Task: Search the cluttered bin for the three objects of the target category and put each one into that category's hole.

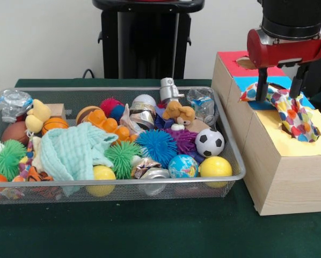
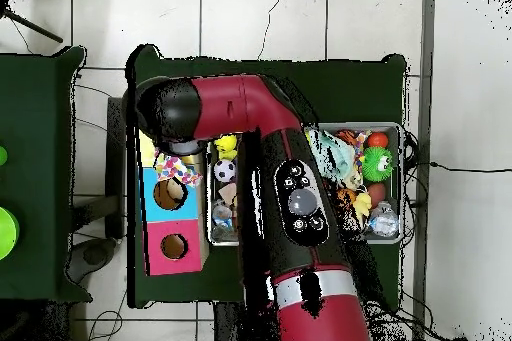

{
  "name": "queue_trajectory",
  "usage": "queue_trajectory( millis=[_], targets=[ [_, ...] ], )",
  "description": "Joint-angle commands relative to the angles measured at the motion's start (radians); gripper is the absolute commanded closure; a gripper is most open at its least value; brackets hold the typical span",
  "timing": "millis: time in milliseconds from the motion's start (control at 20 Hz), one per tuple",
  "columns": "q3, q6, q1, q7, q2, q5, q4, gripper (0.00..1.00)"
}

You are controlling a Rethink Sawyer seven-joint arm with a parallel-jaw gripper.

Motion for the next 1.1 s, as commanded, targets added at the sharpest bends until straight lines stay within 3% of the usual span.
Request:
queue_trajectory(
  millis=[50, 1100],
  targets=[
    [0.074, -0.09, -0.018, -0.05, 0.033, -0.014, 0.158, 0.0],
    [0.099, -0.099, -0.022, -0.019, 0.034, 0.012, 0.192, 0.0]
  ],
)
